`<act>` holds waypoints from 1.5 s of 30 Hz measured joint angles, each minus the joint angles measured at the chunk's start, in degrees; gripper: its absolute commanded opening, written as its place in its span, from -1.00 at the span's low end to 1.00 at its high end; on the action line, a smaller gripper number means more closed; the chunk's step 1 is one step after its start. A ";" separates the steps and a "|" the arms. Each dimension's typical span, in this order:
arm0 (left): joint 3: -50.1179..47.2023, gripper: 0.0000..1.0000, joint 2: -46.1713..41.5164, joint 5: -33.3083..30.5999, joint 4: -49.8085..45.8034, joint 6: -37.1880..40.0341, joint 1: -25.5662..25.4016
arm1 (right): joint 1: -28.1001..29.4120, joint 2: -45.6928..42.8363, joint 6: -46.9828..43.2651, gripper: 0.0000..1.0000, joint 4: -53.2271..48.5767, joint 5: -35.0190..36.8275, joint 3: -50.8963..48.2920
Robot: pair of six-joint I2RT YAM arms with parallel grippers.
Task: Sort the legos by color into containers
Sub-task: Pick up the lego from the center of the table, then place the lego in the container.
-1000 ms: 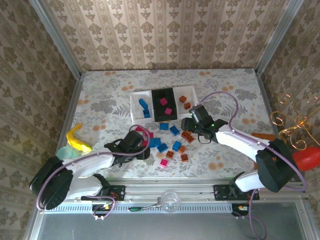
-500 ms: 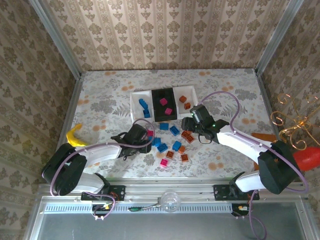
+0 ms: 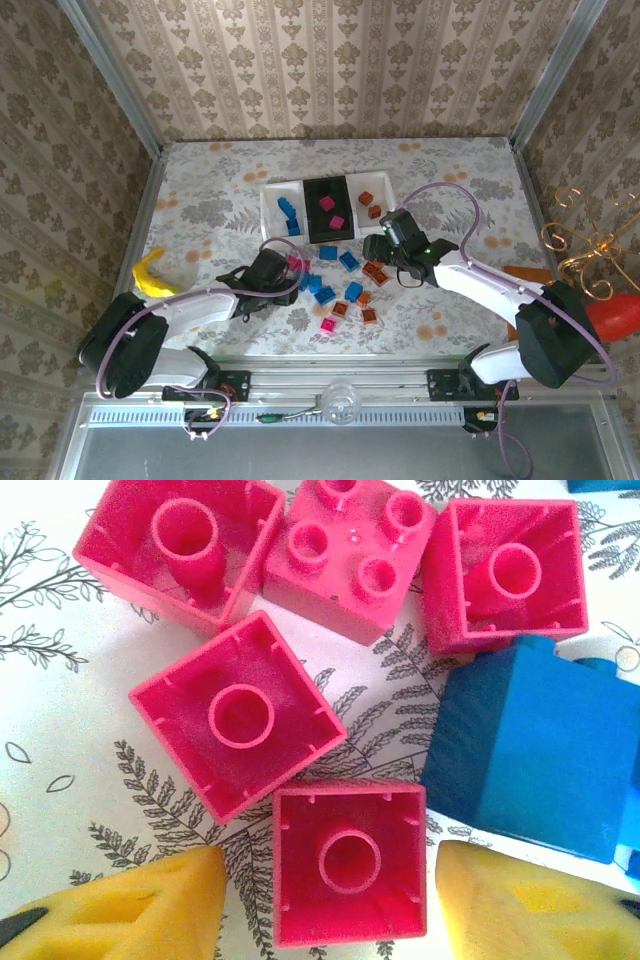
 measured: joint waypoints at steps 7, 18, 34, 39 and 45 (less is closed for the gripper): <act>0.00 0.07 2.12 -1.70 2.34 1.79 -0.07 | 0.00 0.00 0.00 0.38 -0.02 0.00 0.00; -1.84 -0.20 2.64 -4.63 7.23 3.72 -1.09 | 0.00 0.00 0.00 0.38 -0.02 0.00 0.00; 13.11 -0.21 -9.70 -0.26 -7.13 1.86 -1.20 | 0.17 0.02 0.00 0.38 0.02 -0.04 0.00; 29.53 -0.23 7.32 3.91 -4.52 4.50 1.25 | 0.22 0.00 0.00 0.38 -0.04 -0.02 0.00; 44.63 -0.23 24.85 7.37 -3.17 6.54 4.39 | 0.22 -1.29 0.00 0.38 -0.44 0.00 -1.36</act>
